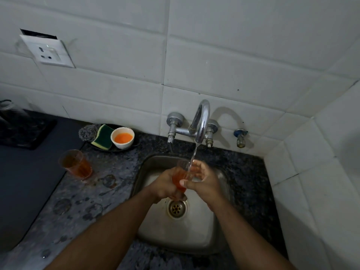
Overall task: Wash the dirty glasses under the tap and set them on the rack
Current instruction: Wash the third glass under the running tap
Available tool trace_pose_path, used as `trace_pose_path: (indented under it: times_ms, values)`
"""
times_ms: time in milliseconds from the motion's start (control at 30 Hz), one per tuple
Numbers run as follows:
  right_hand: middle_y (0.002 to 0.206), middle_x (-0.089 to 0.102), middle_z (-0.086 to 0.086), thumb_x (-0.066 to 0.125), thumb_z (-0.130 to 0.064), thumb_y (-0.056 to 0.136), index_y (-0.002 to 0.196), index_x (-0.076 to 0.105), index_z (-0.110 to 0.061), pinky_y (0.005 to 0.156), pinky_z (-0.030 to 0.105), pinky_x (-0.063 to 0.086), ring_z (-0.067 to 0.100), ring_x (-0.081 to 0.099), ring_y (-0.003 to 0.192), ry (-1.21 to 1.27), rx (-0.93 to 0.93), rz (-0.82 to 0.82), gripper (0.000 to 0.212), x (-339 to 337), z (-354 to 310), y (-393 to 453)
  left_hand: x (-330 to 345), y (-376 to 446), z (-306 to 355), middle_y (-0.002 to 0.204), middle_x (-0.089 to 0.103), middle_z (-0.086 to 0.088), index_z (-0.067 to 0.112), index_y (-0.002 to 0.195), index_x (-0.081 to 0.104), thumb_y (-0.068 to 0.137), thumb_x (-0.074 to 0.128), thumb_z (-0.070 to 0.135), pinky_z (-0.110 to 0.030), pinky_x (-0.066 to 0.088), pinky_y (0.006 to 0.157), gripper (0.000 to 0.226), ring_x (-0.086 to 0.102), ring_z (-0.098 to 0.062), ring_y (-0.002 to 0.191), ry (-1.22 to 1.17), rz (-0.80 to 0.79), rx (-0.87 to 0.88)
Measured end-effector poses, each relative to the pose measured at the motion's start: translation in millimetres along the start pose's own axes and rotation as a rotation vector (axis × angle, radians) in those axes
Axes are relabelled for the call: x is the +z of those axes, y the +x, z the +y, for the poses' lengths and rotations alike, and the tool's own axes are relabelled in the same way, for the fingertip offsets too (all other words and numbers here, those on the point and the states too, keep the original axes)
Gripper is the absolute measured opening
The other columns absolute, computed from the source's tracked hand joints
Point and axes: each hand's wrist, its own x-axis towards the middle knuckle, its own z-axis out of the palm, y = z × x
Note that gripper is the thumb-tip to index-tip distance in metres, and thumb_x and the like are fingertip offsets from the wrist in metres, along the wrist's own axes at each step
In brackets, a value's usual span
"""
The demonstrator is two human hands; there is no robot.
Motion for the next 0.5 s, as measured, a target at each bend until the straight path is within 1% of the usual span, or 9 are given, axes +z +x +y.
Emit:
trace_pose_path:
  times_ms: [33,100,167,233,267,300,367,433,500]
  values:
    - [0.12,0.073,-0.007,0.091,-0.013,0.076,0.135,0.06,-0.032,0.095,0.038,0.06,0.012,0.069,0.112,0.052,0.05,-0.021,0.069,3.5,2.5,2.3,1.3,-3.9,5.7,0.106,0.072,-0.003,0.027,0.114,0.064,0.07,0.083,-0.009,-0.036,0.061,0.082,0.06,0.071,-0.02,0.099,-0.009,-0.029,-0.007]
    - [0.121,0.073,-0.001,0.085,-0.015,0.084,0.131,0.062,-0.029,0.094,0.039,0.06,0.017,0.07,0.111,0.133,0.157,-0.038,0.054,10.6,6.3,5.9,2.0,-10.8,13.0,0.113,0.07,-0.003,0.034,0.113,0.061,0.077,0.08,0.0,-0.039,0.06,0.09,0.053,0.069,-0.021,0.107,-0.053,-0.071,-0.043]
    - [0.119,0.075,0.009,0.077,-0.018,0.089,0.125,0.066,-0.025,0.089,0.043,0.061,0.024,0.071,0.106,0.246,0.281,-0.049,0.038,18.7,13.0,7.2,-1.5,-15.2,12.3,0.113,0.07,-0.002,0.035,0.111,0.062,0.081,0.078,0.014,-0.041,0.061,0.087,0.04,0.069,-0.021,0.106,-0.023,-0.093,-0.099]
    - [0.112,0.077,0.014,0.068,-0.024,0.092,0.119,0.071,-0.019,0.088,0.047,0.06,0.031,0.072,0.102,0.384,0.388,-0.06,0.028,27.7,18.5,2.7,-8.5,-19.0,8.3,0.114,0.071,-0.002,0.035,0.116,0.065,0.094,0.072,0.025,-0.043,0.062,0.079,0.026,0.071,-0.024,0.103,0.003,-0.081,-0.216]
    - [0.107,0.077,0.014,0.063,-0.027,0.093,0.114,0.073,-0.016,0.086,0.046,0.058,0.032,0.071,0.099,0.448,0.433,-0.061,0.026,32.8,18.9,-1.2,-11.8,-20.7,6.0,0.114,0.073,-0.005,0.032,0.122,0.065,0.099,0.067,0.031,-0.046,0.063,0.077,0.023,0.073,-0.028,0.102,-0.003,-0.07,-0.29]
    - [0.102,0.077,0.013,0.058,-0.029,0.094,0.108,0.074,-0.013,0.086,0.045,0.055,0.032,0.069,0.097,0.513,0.475,-0.059,0.026,37.4,19.2,-4.1,-14.7,-21.6,4.3,0.113,0.075,-0.01,0.025,0.125,0.066,0.102,0.062,0.037,-0.047,0.065,0.076,0.026,0.075,-0.031,0.099,-0.016,-0.059,-0.351]
    - [0.098,0.075,0.015,0.051,-0.032,0.099,0.102,0.074,-0.011,0.084,0.044,0.053,0.032,0.068,0.094,0.642,0.539,-0.039,0.031,47.8,18.0,-7.6,-17.2,-22.7,4.2,0.101,0.079,-0.016,0.012,0.12,0.07,0.107,0.053,0.04,-0.042,0.065,0.071,0.035,0.078,-0.032,0.088,-0.007,-0.029,-0.409]
    - [0.095,0.076,0.015,0.05,-0.034,0.102,0.104,0.074,-0.009,0.081,0.042,0.055,0.031,0.069,0.09,0.719,0.565,0.005,0.034,56.6,19.1,-6.9,-15.7,-19.7,4.6,0.087,0.08,-0.013,0.009,0.111,0.073,0.108,0.051,0.043,-0.036,0.062,0.063,0.041,0.077,-0.025,0.074,-0.006,0.029,-0.419]
    - [0.094,0.076,0.014,0.05,-0.033,0.105,0.112,0.073,-0.007,0.073,0.039,0.057,0.029,0.07,0.088,0.759,0.566,0.046,0.035,62.7,20.0,-4.6,-13.4,-14.3,3.2,0.082,0.079,-0.011,0.009,0.109,0.074,0.106,0.055,0.044,-0.033,0.06,0.058,0.041,0.074,-0.021,0.065,-0.029,0.114,-0.429]
